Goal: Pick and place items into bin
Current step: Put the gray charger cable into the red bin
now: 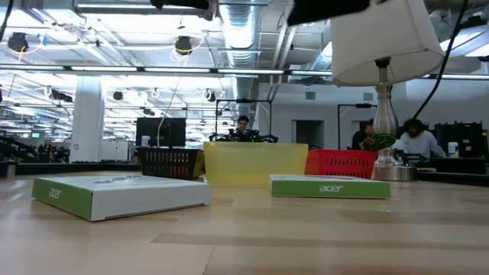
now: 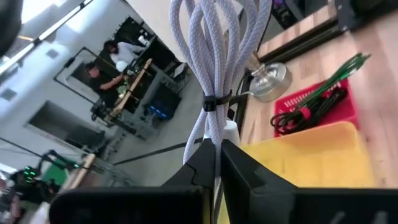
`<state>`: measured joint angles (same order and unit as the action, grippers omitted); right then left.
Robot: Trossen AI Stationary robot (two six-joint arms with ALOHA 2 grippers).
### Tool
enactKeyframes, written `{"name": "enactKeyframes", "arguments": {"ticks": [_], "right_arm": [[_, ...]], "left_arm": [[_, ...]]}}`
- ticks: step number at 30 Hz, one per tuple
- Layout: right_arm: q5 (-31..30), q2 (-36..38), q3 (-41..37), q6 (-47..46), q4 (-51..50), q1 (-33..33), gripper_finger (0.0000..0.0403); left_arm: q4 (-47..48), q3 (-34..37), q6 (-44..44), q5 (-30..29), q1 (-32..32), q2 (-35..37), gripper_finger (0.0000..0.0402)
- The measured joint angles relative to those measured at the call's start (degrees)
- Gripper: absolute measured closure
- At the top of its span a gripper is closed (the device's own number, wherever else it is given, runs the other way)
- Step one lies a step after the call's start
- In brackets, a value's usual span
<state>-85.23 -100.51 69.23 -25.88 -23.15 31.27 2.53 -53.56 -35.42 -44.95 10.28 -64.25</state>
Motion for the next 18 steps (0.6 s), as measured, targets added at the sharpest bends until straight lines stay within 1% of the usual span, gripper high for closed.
{"name": "enactKeyframes", "arguments": {"ticks": [3,5,9,14,16,18], "right_arm": [[1.8,0.0,1.4,11.9,6.3,-1.1,0.0162],[4.0,0.0,1.9,19.2,10.0,-1.5,0.0151],[11.1,0.0,2.1,33.2,19.7,-1.7,0.0149],[21.6,0.0,2.1,51.6,37.3,-1.0,0.0153],[23.4,0.0,2.1,57.8,43.3,-0.8,0.0153],[23.5,0.0,2.1,61.8,47.3,-0.5,0.0153]], "left_arm": [[2.1,0.0,2.4,3.4,-0.2,1.2,0.0401],[3.5,0.0,3.7,7.0,-0.3,1.6,0.0401],[6.1,0.0,5.2,13.4,-0.3,1.6,0.0401],[7.5,0.0,6.7,17.8,-0.3,1.6,0.0401],[8.0,0.0,7.3,19.0,-0.3,1.7,0.0401],[8.3,0.0,8.1,19.7,-0.3,1.7,0.0401]]}}
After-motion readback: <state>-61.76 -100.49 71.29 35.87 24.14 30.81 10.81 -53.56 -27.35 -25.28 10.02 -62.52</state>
